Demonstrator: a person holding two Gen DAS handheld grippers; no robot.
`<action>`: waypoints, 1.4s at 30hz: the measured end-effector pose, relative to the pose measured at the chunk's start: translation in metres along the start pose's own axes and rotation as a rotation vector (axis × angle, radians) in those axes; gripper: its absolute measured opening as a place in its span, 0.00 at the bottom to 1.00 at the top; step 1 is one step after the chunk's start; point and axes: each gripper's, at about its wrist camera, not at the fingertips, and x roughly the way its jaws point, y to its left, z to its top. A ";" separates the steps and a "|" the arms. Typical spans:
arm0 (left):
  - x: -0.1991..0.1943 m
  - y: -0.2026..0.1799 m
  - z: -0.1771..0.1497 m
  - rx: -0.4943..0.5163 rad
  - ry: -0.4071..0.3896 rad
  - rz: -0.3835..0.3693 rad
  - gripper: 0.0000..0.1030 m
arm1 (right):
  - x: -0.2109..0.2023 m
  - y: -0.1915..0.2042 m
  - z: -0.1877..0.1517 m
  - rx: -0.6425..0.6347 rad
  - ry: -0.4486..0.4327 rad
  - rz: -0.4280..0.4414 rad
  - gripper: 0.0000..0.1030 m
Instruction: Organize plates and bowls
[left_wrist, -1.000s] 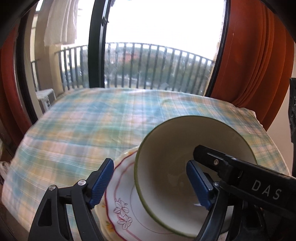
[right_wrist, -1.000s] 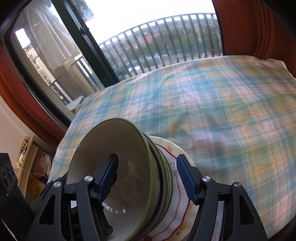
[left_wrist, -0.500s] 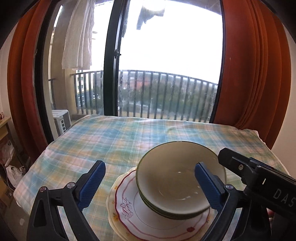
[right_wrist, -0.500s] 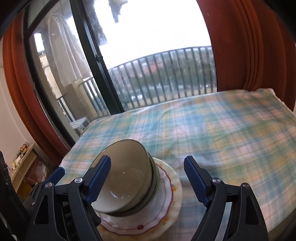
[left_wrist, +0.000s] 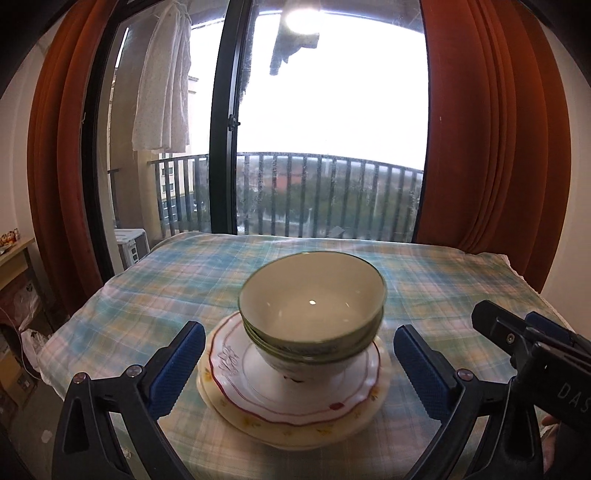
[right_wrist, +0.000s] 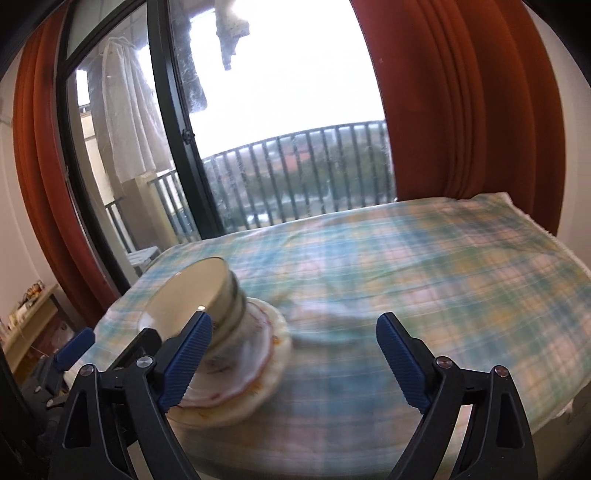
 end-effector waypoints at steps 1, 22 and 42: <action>-0.001 -0.003 -0.004 0.004 0.001 -0.004 1.00 | -0.002 -0.003 -0.002 -0.010 -0.004 -0.006 0.90; 0.000 -0.030 -0.026 0.049 0.033 0.019 1.00 | -0.013 -0.026 -0.027 -0.074 -0.039 -0.080 0.91; 0.006 -0.035 -0.026 0.055 0.043 -0.003 1.00 | -0.012 -0.030 -0.030 -0.030 -0.026 -0.112 0.91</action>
